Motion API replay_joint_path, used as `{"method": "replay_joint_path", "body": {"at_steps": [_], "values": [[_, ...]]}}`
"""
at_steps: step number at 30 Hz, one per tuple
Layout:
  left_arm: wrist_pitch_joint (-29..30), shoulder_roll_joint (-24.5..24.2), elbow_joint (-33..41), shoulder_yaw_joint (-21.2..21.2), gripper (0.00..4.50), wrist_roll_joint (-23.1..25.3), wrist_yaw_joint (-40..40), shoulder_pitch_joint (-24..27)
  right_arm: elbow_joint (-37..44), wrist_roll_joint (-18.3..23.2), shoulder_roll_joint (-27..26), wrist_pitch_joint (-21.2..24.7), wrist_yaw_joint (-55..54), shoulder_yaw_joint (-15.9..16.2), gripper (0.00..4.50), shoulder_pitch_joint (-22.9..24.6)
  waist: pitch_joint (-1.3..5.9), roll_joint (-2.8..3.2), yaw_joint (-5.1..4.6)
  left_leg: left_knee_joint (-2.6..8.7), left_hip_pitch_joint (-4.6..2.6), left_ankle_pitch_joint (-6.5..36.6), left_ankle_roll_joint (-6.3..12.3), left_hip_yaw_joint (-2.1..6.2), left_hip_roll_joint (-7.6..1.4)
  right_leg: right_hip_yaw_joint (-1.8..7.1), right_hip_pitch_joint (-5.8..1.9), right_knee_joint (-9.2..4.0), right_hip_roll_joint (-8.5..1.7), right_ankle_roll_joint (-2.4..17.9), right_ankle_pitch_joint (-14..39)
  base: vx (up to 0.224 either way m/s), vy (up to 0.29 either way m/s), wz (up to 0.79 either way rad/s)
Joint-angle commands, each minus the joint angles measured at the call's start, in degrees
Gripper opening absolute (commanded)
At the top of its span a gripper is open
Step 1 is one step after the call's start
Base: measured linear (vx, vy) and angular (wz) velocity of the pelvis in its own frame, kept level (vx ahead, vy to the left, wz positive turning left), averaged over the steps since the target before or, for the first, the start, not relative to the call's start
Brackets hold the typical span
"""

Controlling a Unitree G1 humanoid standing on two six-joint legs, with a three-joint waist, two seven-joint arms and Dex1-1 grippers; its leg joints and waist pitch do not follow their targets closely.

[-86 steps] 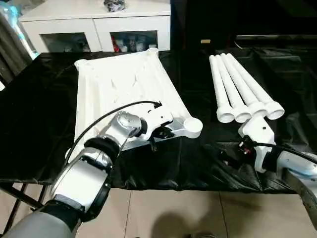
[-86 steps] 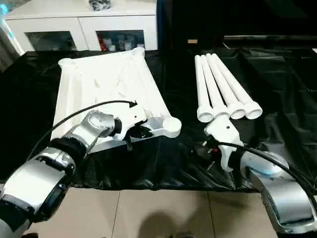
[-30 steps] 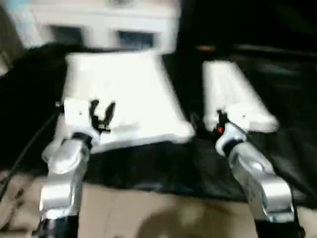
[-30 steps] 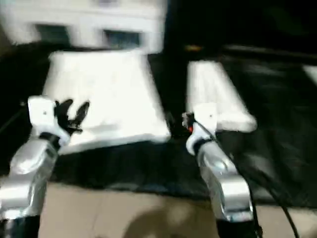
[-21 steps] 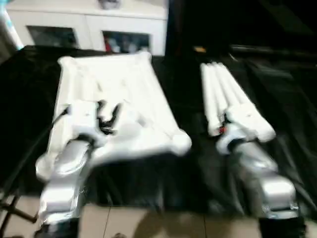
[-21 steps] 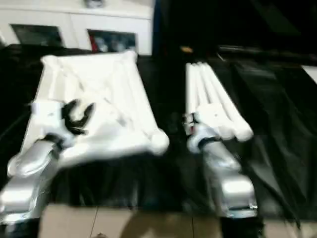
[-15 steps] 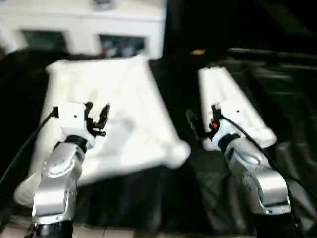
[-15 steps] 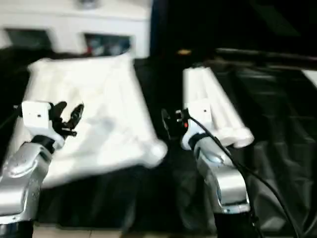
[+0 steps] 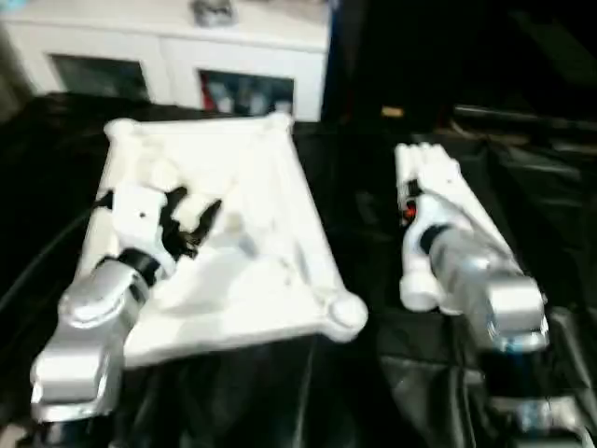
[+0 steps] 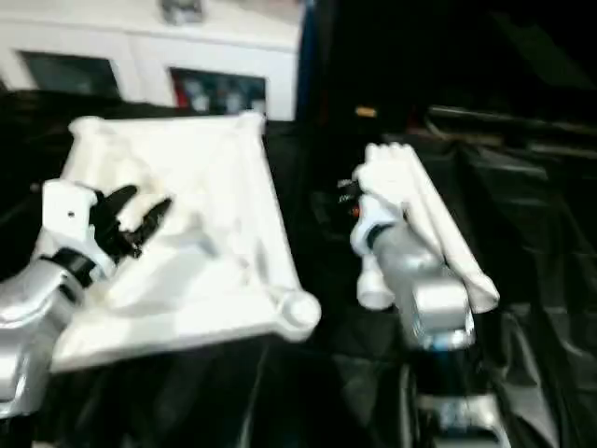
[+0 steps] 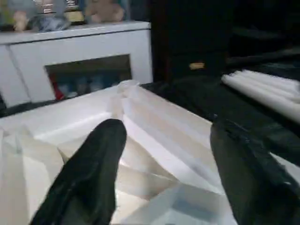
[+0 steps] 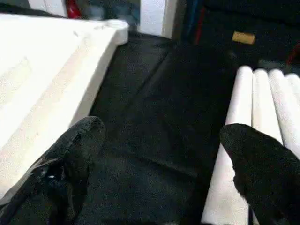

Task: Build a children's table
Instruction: Move to table, then pick table leg

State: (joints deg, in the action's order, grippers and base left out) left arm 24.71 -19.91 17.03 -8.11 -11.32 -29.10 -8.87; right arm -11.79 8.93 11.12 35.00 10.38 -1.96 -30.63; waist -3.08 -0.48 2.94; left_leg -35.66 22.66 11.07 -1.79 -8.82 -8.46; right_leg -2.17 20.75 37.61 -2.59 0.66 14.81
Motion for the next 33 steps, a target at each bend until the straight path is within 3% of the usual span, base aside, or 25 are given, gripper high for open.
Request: {"method": "replay_joint_path", "body": {"at_steps": [1, 5, 6, 9, 11, 14, 19, 23, 25, 32, 33], "values": [[2.3, -2.1, 1.8, 1.1, 3.47, -1.7, -2.6, 0.2, -5.7, -1.2, 0.2, 0.2, -1.1, -1.5, 4.5, -3.5, 2.46, 0.51, -0.24, 5.53, -2.14, 18.4, -5.09, 1.89, -4.35, 2.81, -0.9, -5.5, -5.61, 10.3, 15.2, -0.071, 0.017, -0.08], [3.7, -4.8, 1.3, 1.4, 3.76, -2.7, -5.3, -0.8, -14.4, -2.7, 0.9, 1.0, -3.7, -1.3, 4.5, -8.0, 2.54, 0.18, -0.11, 5.61, -2.12, 18.6, -5.83, 1.58, -4.32, 2.91, -0.47, -5.7, -5.82, 9.0, 14.7, -0.032, 0.007, -0.04], [4.5, -5.3, 1.1, 1.3, 3.76, -3.6, -6.2, -1.2, -16.4, -2.9, 1.0, 1.6, -4.7, -1.3, 4.5, -9.1, 2.71, 0.36, -0.01, 5.54, -2.18, 17.5, -5.7, 1.48, -4.28, 2.87, -0.35, -5.49, -5.84, 9.2, 13.4, 0.0, 0.0, 0.0], [5.8, -7.2, 0.6, 2.0, 3.76, -4.8, -9.5, -1.9, -21.1, -2.7, 1.1, 2.3, -6.0, -2.4, 4.5, -11.5, 2.86, -0.33, 0.09, 5.39, -1.82, 14.8, -4.76, 0.95, -4.18, 2.87, -0.46, -5.38, -5.87, 9.3, 11.4, 0.0, 0.0, 0.0], [6.5, -8.6, 0.6, 2.5, 3.76, -5.0, -11.3, -2.1, -23.9, -2.3, 1.0, 2.7, -6.6, -3.3, 4.5, -12.8, 3.09, -0.09, 0.17, 5.3, -1.65, 12.3, -4.43, 0.82, -4.23, 2.8, -0.59, -5.03, -5.89, 9.4, 9.0, 0.0, 0.0, 0.0], [8.0, -10.1, 1.4, 2.9, 3.76, -6.3, -12.5, -1.5, -26.8, -2.3, 1.2, 3.1, -6.0, -3.4, 4.5, -13.9, 3.46, -0.14, 0.25, 4.99, -1.54, 7.8, -3.51, 0.47, -4.22, 2.63, -0.85, -4.29, -5.61, 10.4, 0.6, 0.0, 0.0, 0.0], [9.2, -11.1, 3.0, 3.3, 3.76, -7.5, -13.5, 0.4, -30.1, -1.8, 1.0, 3.7, -5.0, -3.8, 4.5, -14.7, 4.08, -0.33, 0.6, 4.2, -1.15, 0.1, 0.43, -0.01, -4.05, 2.41, -1.16, -3.31, -5.38, 12.6, -11.5, 0.0, 0.0, 0.0], [9.8, -11.6, 3.0, 3.5, 3.76, -7.9, -13.9, 0.4, -34.0, -1.7, 0.9, 4.2, -4.9, -4.0, 4.5, -16.0, 3.61, -0.24, 0.55, 4.51, -1.35, 3.8, 0.09, -0.13, -4.29, 2.43, -0.95, -3.88, -5.45, 13.1, -6.1, 0.0, 0.0, 0.0], [10.3, -11.9, 3.0, 3.6, 3.76, -8.0, -14.2, 0.4, -35.2, -2.0, 1.0, 4.6, -5.2, -4.0, 4.5, -16.4, 3.44, -0.31, 0.48, 4.79, -1.52, 6.6, -1.55, -0.1, -4.43, 2.45, -0.87, -4.13, -5.56, 12.6, -1.5, 0.0, 0.0, 0.0], [11.7, -13.2, 3.5, 4.3, 3.76, -8.9, -14.9, 0.4, -38.6, -0.9, 0.8, 6.1, -5.7, -6.0, 4.5, -18.1, 3.4, -0.34, 0.51, 4.95, -1.64, 8.8, -3.61, -0.2, -4.46, 2.59, -0.58, -4.29, -5.58, 11.3, 1.4, 0.0, 0.0, 0.0], [11.8, -13.2, 3.6, 4.4, 3.8, -8.9, -14.9, 0.4, -39.0, -0.7, 0.8, 6.1, -5.7, -6.4, 4.33, -18.2, 3.34, -0.44, 0.49, 5.0, -1.61, 8.9, -3.69, -0.22, -4.47, 2.59, -0.54, -4.34, -5.52, 11.1, 1.5, 0.0, 0.0, 0.0]]}}
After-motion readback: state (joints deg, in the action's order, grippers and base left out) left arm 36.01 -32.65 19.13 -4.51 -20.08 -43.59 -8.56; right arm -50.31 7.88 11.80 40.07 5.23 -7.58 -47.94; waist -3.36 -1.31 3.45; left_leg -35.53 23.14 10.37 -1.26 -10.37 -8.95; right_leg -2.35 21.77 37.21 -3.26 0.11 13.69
